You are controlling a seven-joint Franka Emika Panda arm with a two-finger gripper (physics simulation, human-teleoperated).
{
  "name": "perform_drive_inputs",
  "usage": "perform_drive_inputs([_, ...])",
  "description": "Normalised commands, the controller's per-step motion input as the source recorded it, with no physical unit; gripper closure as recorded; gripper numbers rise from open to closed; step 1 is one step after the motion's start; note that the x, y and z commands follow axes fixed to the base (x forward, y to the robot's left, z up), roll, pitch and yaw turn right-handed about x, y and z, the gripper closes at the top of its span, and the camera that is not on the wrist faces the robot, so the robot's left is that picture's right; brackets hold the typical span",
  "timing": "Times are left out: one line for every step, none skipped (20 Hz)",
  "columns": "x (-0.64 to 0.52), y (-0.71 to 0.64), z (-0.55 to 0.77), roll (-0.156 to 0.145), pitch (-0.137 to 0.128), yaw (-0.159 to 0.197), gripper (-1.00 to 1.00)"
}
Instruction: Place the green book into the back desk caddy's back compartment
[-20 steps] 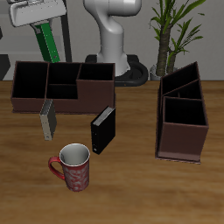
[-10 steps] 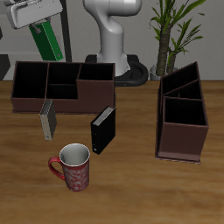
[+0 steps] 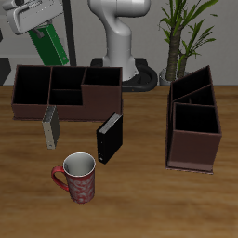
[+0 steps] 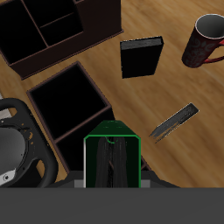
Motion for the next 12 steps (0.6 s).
perform_drive_inputs([-0.04,0.11,-0.06,-0.021,0.033,0.087,1.0])
perform_drive_inputs([0.06,0.05,-0.06,-0.012,0.023,0.116,1.0])
perform_drive_inputs([-0.06,0.14,-0.08,0.004,-0.003,0.188,1.0])
perform_drive_inputs([0.05,0.08,-0.1,-0.042,-0.04,0.338,1.0])
perform_drive_inputs([0.01,0.03,-0.01,-0.045,0.044,0.002,1.0])
perform_drive_inputs([-0.11,0.24,-0.13,0.049,0.06,-0.013,1.0])
perform_drive_inputs([-0.02,0.16,-0.11,-0.016,0.022,0.219,1.0])
perform_drive_inputs([-0.07,0.15,0.05,-0.025,0.019,-0.014,1.0])
perform_drive_inputs([-0.05,0.0,-0.01,0.0,0.0,0.0,1.0])
perform_drive_inputs([-0.06,0.51,0.02,0.091,0.022,0.207,1.0])
perform_drive_inputs([-0.02,0.0,0.0,0.0,0.0,0.0,1.0])
perform_drive_inputs([0.01,0.3,-0.01,-0.035,0.008,0.239,1.0])
